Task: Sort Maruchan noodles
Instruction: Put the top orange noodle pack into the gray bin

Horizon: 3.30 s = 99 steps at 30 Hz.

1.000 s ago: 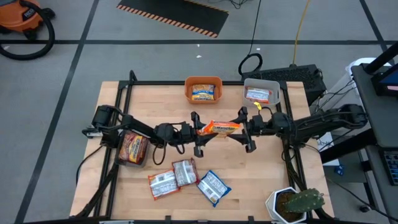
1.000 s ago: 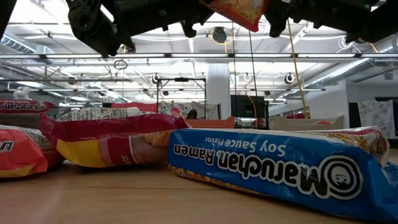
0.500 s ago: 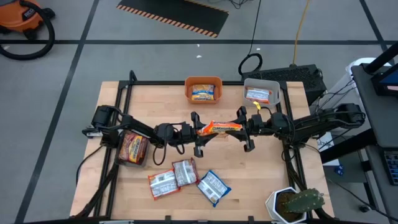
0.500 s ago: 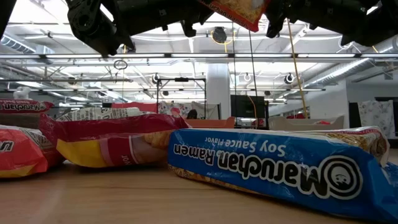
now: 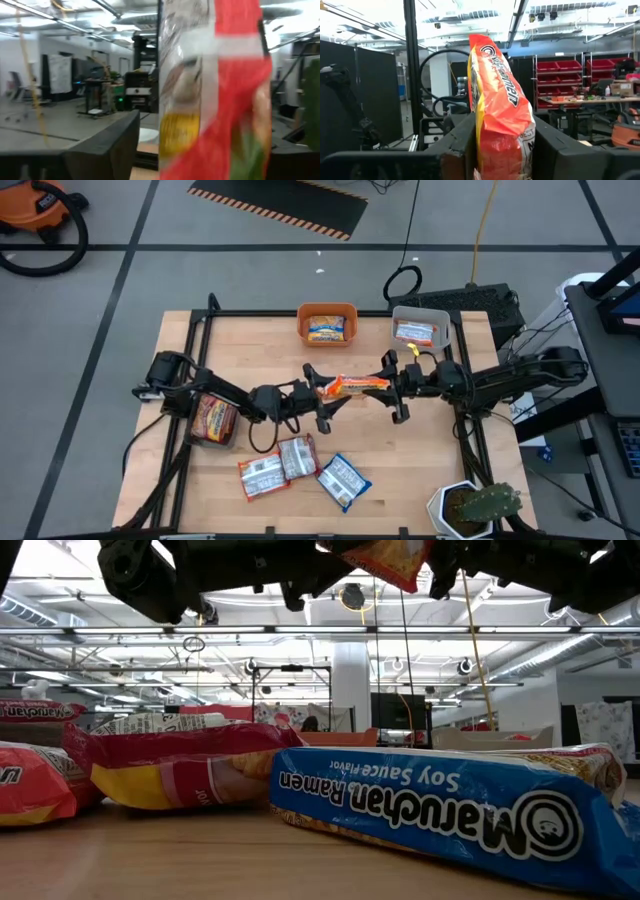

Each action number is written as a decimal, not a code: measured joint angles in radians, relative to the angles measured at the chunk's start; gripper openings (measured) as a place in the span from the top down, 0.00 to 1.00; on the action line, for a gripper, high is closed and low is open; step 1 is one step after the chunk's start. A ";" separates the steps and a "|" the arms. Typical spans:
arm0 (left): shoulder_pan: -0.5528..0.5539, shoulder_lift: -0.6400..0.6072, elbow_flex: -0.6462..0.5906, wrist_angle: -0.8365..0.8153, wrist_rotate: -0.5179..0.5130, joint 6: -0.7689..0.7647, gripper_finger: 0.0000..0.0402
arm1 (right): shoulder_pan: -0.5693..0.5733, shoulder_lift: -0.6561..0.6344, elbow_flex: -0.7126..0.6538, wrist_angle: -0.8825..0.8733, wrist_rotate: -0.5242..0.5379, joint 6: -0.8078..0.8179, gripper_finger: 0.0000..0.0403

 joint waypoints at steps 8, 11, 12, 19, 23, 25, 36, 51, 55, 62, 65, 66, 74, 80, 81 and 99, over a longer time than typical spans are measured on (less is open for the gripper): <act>-0.084 -0.077 -0.013 -0.098 -0.217 0.104 0.27 | -0.001 -0.126 0.000 -0.108 0.089 -0.030 0.69; -0.119 -0.142 -0.014 -0.267 -0.302 0.110 0.26 | -0.020 -0.198 0.000 -0.216 0.181 -0.041 0.69; -0.129 -0.165 -0.014 -0.330 -0.338 0.092 0.26 | -0.032 -0.220 0.001 -0.240 0.209 -0.041 0.70; -0.151 -0.276 -0.014 -0.657 -0.426 -0.100 0.26 | -0.145 -0.315 0.112 -0.544 0.232 -0.047 0.71; -0.151 -0.279 -0.014 -0.730 -0.426 -0.192 0.26 | -0.267 -0.306 0.242 -0.801 0.207 -0.072 0.70; -0.151 -0.272 -0.014 -0.758 -0.424 -0.242 0.26 | -0.342 -0.294 0.317 -0.912 0.177 -0.070 0.70; -0.197 -0.263 -0.014 -0.863 -0.374 -0.339 0.26 | -0.732 -0.145 0.543 -1.208 -0.064 0.026 0.69; -0.267 -0.263 -0.014 -0.861 -0.374 -0.313 0.26 | -1.105 0.032 0.694 -1.444 -0.391 0.057 0.69; -0.269 -0.263 -0.014 -0.861 -0.374 -0.322 0.26 | -1.180 0.032 0.694 -1.464 -0.414 0.052 0.69; -0.282 -0.263 -0.014 -0.861 -0.374 -0.327 0.26 | -1.223 0.033 0.694 -1.552 -0.480 0.000 0.69; -0.286 -0.263 -0.014 -0.860 -0.375 -0.327 0.26 | -1.223 0.032 0.694 -1.583 -0.478 -0.036 0.69; -0.287 -0.263 -0.014 -0.860 -0.374 -0.327 0.26 | -1.223 0.033 0.694 -1.582 -0.476 -0.040 0.69; -0.289 -0.263 -0.014 -0.860 -0.375 -0.328 0.26 | -1.221 0.027 0.694 -1.550 -0.499 0.031 0.69; -0.289 -0.263 -0.014 -0.860 -0.375 -0.325 0.26 | -1.208 -0.005 0.694 -1.527 -0.525 0.087 0.69; -0.289 -0.263 -0.014 -0.859 -0.375 -0.325 0.26 | -1.209 -0.020 0.694 -1.519 -0.524 0.093 0.69; -0.289 -0.263 -0.014 -0.835 -0.374 -0.312 0.26 | -1.217 -0.202 0.741 -1.769 -0.322 -0.016 0.69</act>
